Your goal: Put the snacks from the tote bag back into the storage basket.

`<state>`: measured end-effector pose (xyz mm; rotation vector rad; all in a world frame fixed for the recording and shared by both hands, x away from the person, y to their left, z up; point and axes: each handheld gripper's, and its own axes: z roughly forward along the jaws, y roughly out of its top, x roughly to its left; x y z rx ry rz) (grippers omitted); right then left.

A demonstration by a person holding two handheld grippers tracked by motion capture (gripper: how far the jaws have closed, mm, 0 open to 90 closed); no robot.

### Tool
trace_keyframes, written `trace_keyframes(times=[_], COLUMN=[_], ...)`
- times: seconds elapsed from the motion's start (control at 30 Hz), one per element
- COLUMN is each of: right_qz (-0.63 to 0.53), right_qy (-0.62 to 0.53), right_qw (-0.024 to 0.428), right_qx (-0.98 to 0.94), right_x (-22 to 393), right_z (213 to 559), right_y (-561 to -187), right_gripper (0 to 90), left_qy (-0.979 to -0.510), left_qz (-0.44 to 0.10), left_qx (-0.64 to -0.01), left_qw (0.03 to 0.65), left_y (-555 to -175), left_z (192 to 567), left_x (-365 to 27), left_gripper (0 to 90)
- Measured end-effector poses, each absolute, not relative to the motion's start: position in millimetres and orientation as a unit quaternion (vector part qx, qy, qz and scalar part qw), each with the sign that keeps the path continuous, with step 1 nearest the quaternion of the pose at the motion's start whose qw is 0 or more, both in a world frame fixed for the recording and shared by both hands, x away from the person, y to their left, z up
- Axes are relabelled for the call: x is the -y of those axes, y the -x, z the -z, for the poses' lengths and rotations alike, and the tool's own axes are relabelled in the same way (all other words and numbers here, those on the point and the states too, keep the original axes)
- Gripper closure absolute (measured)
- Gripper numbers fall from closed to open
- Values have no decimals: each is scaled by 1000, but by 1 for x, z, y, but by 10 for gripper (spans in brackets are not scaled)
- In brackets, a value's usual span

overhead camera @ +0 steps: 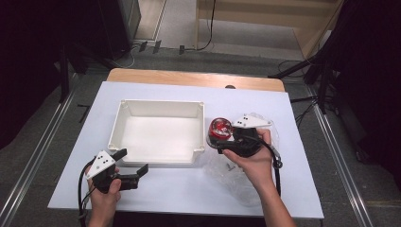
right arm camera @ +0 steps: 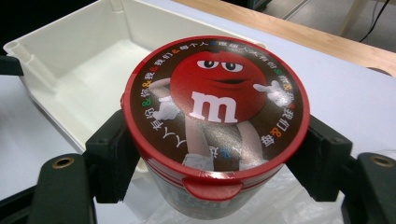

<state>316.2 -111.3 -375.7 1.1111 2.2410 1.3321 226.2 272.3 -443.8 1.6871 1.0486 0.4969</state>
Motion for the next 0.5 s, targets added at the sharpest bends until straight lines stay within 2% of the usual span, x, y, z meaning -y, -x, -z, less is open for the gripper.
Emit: trace_keyframes(times=[0.5], right_qz=[-464], right_qy=[-371], right_qw=[152], right_qx=[-790], right_x=[98], right_z=[376], right_y=[-321], right_gripper=[255], left_qy=[-700], left_qz=[-214], left_qx=[-424], left_qw=[533], left_y=[-223], left_z=[440], left_x=[-274], left_gripper=[10])
